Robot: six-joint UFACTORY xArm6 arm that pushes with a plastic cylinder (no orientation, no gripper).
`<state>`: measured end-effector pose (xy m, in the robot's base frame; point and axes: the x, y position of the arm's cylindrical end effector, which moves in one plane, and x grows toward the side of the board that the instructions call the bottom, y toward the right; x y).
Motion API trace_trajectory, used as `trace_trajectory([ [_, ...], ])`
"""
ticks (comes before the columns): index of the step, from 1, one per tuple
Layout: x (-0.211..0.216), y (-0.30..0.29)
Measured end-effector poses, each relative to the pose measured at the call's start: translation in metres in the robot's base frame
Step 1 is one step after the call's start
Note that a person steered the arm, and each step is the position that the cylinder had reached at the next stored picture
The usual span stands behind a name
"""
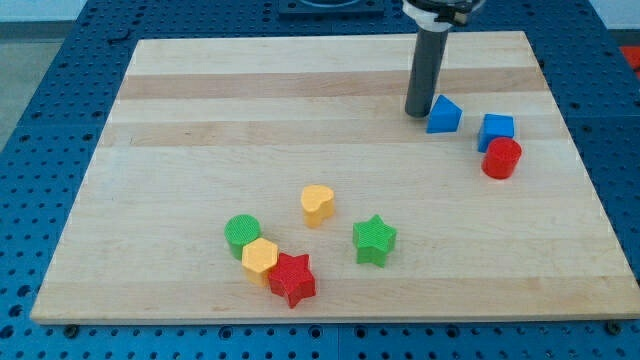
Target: Slide the blue triangle above the blue cube
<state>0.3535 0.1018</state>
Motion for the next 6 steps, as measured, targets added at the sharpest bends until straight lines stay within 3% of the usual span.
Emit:
trace_trajectory([
  [2, 0.025, -0.02],
  [6, 0.01, 0.052],
])
